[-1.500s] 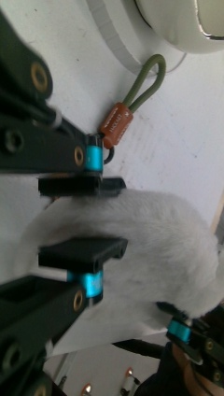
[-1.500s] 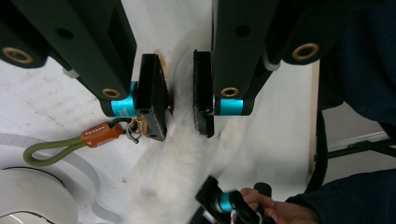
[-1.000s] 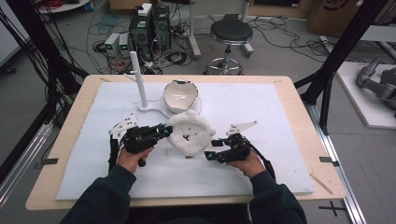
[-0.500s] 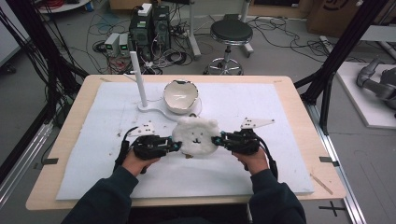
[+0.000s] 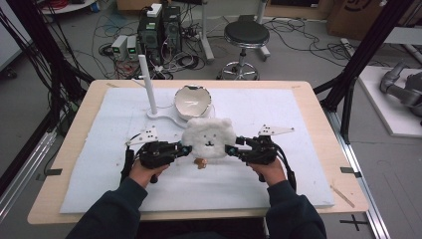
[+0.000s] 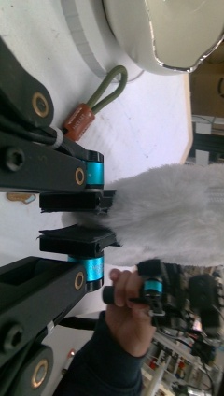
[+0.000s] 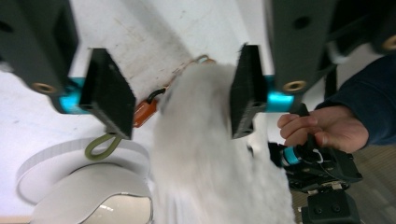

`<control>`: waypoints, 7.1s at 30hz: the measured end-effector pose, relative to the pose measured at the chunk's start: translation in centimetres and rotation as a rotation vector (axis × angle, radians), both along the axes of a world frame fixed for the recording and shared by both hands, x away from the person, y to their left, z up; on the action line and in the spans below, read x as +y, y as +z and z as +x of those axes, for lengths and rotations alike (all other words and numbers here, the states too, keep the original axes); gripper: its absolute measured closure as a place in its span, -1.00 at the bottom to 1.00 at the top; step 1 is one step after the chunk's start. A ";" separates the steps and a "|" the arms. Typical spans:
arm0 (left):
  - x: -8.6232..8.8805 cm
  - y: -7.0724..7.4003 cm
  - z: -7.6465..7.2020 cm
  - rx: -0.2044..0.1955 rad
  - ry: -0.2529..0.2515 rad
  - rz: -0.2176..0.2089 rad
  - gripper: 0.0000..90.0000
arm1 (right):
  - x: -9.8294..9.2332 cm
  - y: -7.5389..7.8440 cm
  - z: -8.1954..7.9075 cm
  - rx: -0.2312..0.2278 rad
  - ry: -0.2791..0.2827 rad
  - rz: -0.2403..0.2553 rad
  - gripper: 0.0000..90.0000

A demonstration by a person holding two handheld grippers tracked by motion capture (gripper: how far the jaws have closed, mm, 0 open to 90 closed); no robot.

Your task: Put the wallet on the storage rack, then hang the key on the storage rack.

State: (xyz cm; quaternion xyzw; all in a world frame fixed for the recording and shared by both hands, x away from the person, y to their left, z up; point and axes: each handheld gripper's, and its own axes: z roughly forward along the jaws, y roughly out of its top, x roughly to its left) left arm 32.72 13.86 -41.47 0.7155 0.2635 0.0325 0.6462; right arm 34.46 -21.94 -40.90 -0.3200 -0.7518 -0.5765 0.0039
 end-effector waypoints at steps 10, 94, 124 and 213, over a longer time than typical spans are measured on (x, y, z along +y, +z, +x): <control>-1.1 -0.9 0.0 0.035 -0.015 0.114 0.71 | 0.4 0.1 -0.1 0.012 0.070 0.065 0.61; 9.9 -1.1 1.9 0.111 0.429 0.065 -0.61 | 7.7 6.7 12.7 -0.388 -0.115 -0.453 -0.11; 8.9 -1.1 1.5 0.067 0.460 0.144 -0.59 | -6.2 0.7 2.3 -0.146 -0.323 -0.331 -0.45; -4.3 -1.1 4.3 0.125 0.308 0.271 0.63 | -8.0 -0.4 2.0 -0.119 -0.391 -0.342 -0.38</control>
